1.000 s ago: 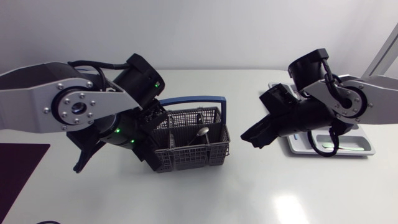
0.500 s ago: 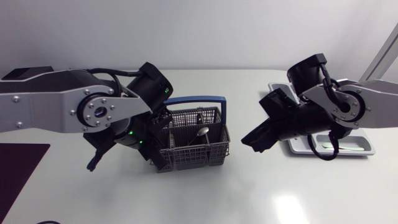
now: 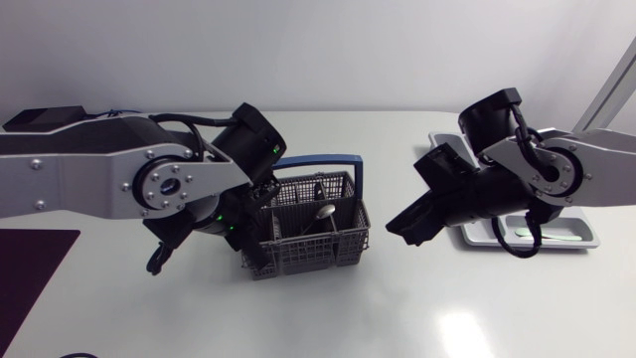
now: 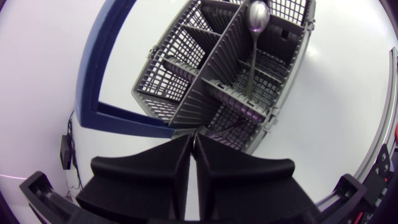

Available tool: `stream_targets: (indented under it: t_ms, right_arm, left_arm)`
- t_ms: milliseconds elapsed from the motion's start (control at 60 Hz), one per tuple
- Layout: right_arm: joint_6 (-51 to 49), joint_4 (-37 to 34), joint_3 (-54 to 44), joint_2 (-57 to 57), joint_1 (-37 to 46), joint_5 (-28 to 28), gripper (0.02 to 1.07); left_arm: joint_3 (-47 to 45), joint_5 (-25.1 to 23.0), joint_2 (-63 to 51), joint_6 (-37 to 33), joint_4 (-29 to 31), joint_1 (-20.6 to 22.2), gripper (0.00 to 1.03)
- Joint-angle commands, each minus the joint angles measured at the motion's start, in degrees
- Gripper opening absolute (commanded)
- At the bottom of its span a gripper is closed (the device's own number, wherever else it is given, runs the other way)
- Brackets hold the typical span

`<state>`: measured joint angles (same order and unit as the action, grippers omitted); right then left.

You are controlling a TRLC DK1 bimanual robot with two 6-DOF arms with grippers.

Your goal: Unload the cutlery basket into the drawer organizer.

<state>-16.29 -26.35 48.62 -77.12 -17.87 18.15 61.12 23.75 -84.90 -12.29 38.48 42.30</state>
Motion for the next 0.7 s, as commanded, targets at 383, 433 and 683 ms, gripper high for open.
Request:
stream_targets:
  t_ms: [383, 433, 683]
  right_arm:
    - [-1.3, 0.3, -2.5, 3.4, -0.1, 0.3, 0.66]
    - [-1.4, 0.3, -2.6, 4.8, -0.4, 0.3, 0.7]
    - [-1.2, 0.2, -2.8, 12.6, -4.8, -0.2, 0.71]
  left_arm:
    - [-3.3, 12.3, 12.5, -12.0, -3.9, 11.1, 0.04]
    - [-3.4, 13.9, 13.6, -13.4, -4.4, 11.9, 0.04]
    - [0.0, 15.0, 18.0, -16.5, -4.6, 11.7, 0.04]
